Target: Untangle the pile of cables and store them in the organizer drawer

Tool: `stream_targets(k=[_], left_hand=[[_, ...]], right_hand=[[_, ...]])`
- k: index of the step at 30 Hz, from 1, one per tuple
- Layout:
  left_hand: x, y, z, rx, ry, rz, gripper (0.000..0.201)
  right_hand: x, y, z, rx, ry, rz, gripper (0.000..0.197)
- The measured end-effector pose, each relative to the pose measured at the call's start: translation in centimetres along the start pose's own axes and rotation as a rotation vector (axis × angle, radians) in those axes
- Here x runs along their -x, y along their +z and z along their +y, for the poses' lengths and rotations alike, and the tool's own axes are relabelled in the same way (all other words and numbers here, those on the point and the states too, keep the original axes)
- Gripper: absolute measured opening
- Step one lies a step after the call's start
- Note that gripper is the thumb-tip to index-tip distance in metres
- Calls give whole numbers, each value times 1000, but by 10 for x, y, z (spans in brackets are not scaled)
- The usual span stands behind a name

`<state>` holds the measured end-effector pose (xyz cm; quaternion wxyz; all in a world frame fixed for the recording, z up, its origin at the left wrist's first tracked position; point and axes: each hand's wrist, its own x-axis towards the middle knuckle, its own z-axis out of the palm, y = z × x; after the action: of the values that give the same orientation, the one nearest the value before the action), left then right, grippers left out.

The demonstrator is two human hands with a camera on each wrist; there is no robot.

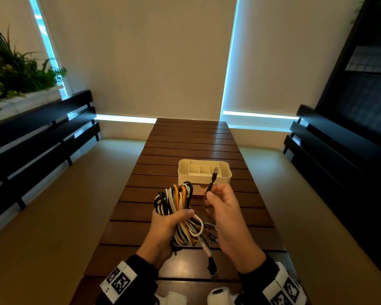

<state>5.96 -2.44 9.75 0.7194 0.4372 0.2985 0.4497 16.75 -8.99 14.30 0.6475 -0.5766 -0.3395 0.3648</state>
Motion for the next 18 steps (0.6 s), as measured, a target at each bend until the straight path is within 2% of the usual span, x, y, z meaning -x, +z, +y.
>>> stream_targets(k=[6,10,11,14,16,18], left_hand=[[0,9,4,-161,78,31,27],[0,13,6,-164,60,-6,28],[0,14,5,-164,54,-12,29],[2,15,3,-93,51,-30,33],[4,14,2,-68,32,-42,37],[5,23,-5,-52,-18,-91,27]], right_hand=[[2,18,11,84,203,-81,13],[6,19,15,89,135,-104,20],[7,19,13,86,129,-143,30],[9,14,10,169,116,-236,77],[9,13,13,190,58,-262,91],[11,10,18,168,-12,-269,104]])
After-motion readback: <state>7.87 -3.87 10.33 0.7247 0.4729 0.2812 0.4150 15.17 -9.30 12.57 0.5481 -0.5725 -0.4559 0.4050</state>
